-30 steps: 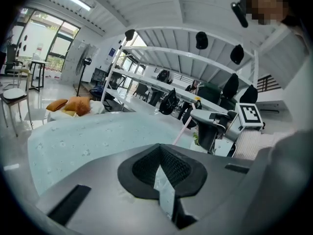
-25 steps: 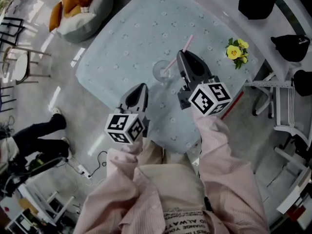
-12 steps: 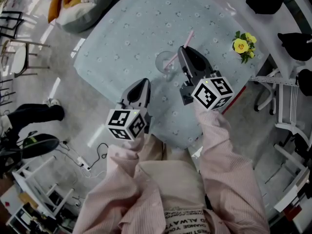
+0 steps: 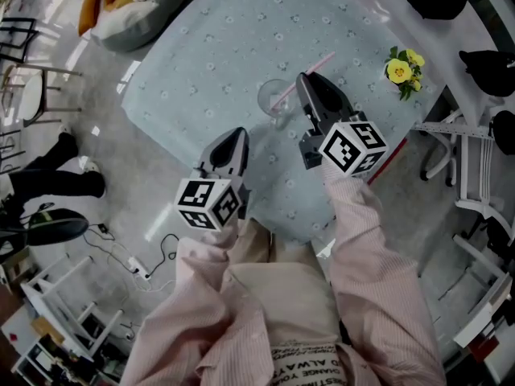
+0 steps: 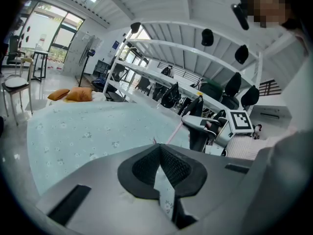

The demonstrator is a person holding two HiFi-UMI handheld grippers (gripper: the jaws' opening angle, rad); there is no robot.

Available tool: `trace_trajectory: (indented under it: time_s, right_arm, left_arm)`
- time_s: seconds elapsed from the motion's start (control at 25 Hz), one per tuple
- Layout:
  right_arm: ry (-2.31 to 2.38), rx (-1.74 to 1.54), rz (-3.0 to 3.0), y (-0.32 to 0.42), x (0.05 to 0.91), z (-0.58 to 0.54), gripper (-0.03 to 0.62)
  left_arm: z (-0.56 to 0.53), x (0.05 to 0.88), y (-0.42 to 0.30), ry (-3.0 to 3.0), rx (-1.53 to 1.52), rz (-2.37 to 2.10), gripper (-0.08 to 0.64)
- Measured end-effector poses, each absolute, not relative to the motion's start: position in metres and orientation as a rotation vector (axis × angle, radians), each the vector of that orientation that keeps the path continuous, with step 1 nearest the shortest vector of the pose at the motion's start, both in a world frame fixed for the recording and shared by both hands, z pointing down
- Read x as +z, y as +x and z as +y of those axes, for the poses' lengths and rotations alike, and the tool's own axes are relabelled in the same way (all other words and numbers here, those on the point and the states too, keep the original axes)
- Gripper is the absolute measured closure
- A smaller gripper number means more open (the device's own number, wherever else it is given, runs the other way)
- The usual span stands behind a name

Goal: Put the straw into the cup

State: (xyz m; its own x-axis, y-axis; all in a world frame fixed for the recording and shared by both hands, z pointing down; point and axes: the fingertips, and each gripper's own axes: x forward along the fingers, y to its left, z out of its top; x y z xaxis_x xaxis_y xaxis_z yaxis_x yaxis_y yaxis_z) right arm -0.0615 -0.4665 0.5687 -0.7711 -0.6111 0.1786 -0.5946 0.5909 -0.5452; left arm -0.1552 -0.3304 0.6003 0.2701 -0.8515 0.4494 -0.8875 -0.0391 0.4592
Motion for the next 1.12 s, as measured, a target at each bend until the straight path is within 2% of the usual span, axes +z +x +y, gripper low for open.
trace_trajectory:
  time_s: [0.08, 0.24, 0.68, 0.76, 0.84, 1.12]
  right_arm:
    - [-1.054, -0.949, 2.780, -0.062, 0.570, -0.465, 0.505]
    - [-1.075, -0.973, 2.793, -0.060, 0.577, -0.463, 0.471]
    - [-1.111, -0.925, 2.823, -0.043, 0.562, -0.441, 0.466]
    - [-1.107, -0.898, 2.833, -0.040, 0.554, -0.433, 0.480]
    - [-1.105, -0.864, 2.853, -0.036, 0.546, -0.425, 0.559]
    - [-1.091, -0.766, 2.904, -0.024, 0.517, -0.396, 0.583]
  left_arm:
    - [-0.330, 0.599, -0.156, 1.877, 0.069, -1.570, 0.561]
    - [-0.330, 0.597, -0.156, 1.884, 0.066, -1.571, 0.561]
    - [-0.326, 0.568, -0.150, 1.969, 0.054, -1.567, 0.561]
    - [-0.324, 0.558, -0.147, 1.992, 0.052, -1.570, 0.561]
    - [-0.321, 0.549, -0.145, 2.011, 0.049, -1.572, 0.561]
    - [-0.306, 0.515, -0.138, 2.085, 0.043, -1.584, 0.561]
